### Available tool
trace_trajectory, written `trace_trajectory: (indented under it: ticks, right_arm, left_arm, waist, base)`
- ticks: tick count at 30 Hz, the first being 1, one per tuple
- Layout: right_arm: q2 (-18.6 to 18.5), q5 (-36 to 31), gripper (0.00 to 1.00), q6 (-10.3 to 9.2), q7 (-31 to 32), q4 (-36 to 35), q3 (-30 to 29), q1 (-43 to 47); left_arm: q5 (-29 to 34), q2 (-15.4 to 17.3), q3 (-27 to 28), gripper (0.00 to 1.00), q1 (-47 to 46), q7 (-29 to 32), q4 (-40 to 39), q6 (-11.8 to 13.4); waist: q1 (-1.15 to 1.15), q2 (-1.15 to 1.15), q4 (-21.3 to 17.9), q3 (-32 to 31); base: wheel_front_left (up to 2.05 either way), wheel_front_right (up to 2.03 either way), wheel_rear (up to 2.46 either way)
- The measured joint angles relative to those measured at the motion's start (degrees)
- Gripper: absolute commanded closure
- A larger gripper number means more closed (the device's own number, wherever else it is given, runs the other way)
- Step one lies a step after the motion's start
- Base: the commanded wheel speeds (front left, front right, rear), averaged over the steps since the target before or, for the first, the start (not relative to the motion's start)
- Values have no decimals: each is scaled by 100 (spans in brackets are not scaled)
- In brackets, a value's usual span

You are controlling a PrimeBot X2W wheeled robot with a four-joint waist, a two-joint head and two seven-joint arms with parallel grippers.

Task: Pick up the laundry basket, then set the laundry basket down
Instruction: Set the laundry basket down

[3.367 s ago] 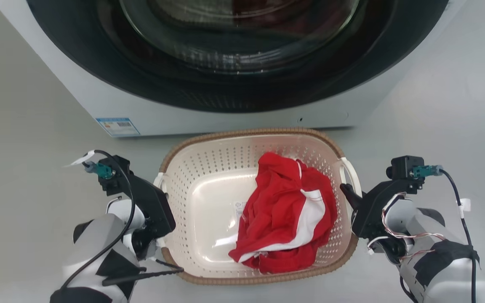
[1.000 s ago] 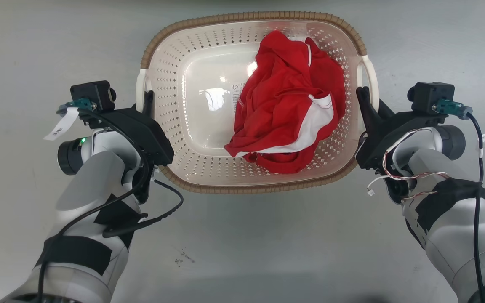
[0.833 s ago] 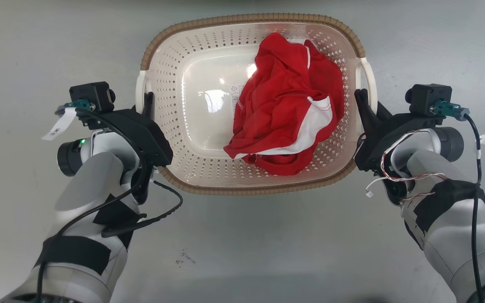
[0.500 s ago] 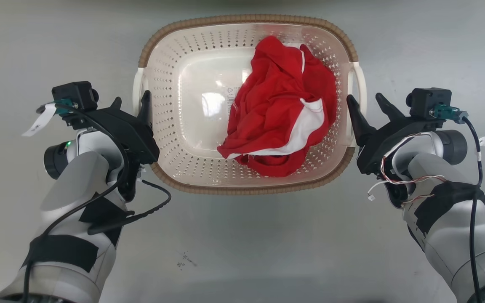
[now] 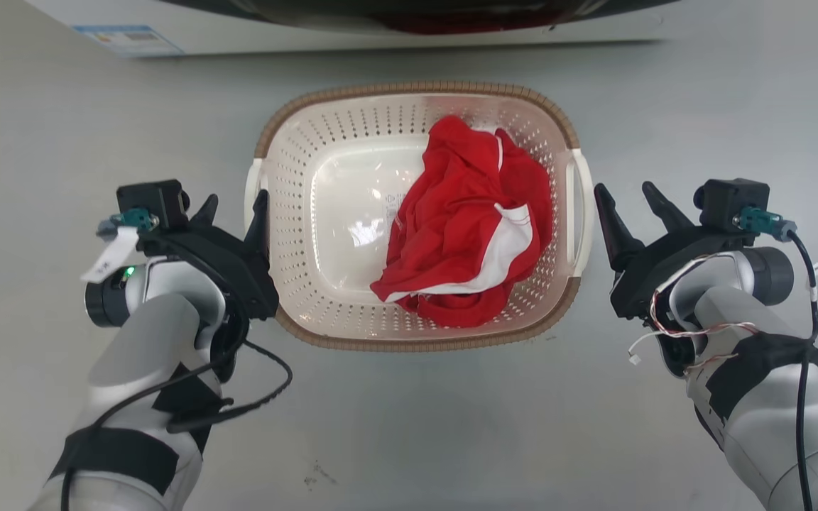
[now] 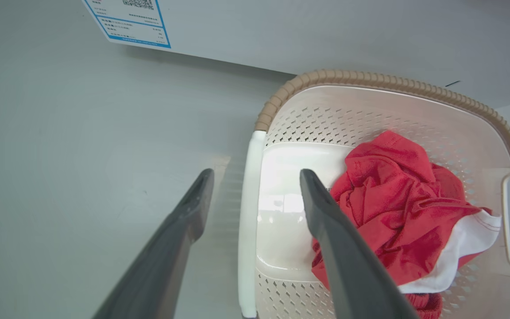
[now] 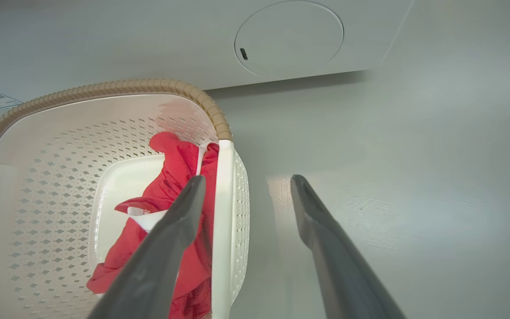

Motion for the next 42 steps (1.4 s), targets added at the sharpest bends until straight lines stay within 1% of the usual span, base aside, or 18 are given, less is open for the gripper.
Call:
trace_trajectory:
  ticks: [3, 10, 22, 26, 28, 29, 35, 39, 42]
  right_arm:
    - [-37, -1, 0, 1, -42, -86, -5, 132]
    - [-100, 0, 0, 5, -48, -320, -116, 484]
    - [-189, -10, 0, -13, -47, -968, -481, 1340]
    - [-202, -59, 0, -110, -47, -1202, -590, 1664]
    - [-212, -73, 0, -119, -47, -1260, -610, 1749]
    - [-219, -108, 0, -163, -47, -1314, -625, 1822]
    - [-269, -281, 0, -337, -48, -1774, -765, 2302]
    - [-358, -426, 0, -421, -47, -2089, -845, 2630]
    - [-416, -492, 0, -521, -47, -2374, -901, 2875]
  left_arm:
    - [110, 18, -62, 0, 133, -182, -11, -3]
    - [224, 79, -157, 0, 430, -391, -126, -5]
    - [325, 154, -164, 0, 1159, -445, -692, -5]
    - [333, 213, -58, 0, 1513, -445, -1051, 5]
    - [359, 223, -49, 0, 1607, -446, -1149, 11]
    - [379, 230, -31, 0, 1705, -446, -1246, 18]
    - [557, 352, 64, 0, 2325, -445, -1887, 211]
    - [648, 410, 119, 0, 2767, -446, -2384, 321]
    - [730, 493, 158, 0, 3078, -446, -2771, 394]
  waist:
    - [0, 0, -9, -209]
    - [0, 0, -32, -751]
    - [-1, 0, -23, -1749]
    - [-1, 0, -18, -2090]
    - [-1, 0, -17, -2174]
    - [-1, 0, -17, -2261]
    - [-2, 0, -20, -2772]
    - [-2, 0, -28, -3097]
    - [-1, 0, -37, -3326]
  base:
    - [0, 0, 0]
    - [0, 0, 0]
    - [0, 0, 0]
    - [0, 0, 0]
    - [0, 0, 0]
    - [0, 0, 0]
    - [0, 0, 0]
    - [0, 0, 0]
    - [0, 0, 0]
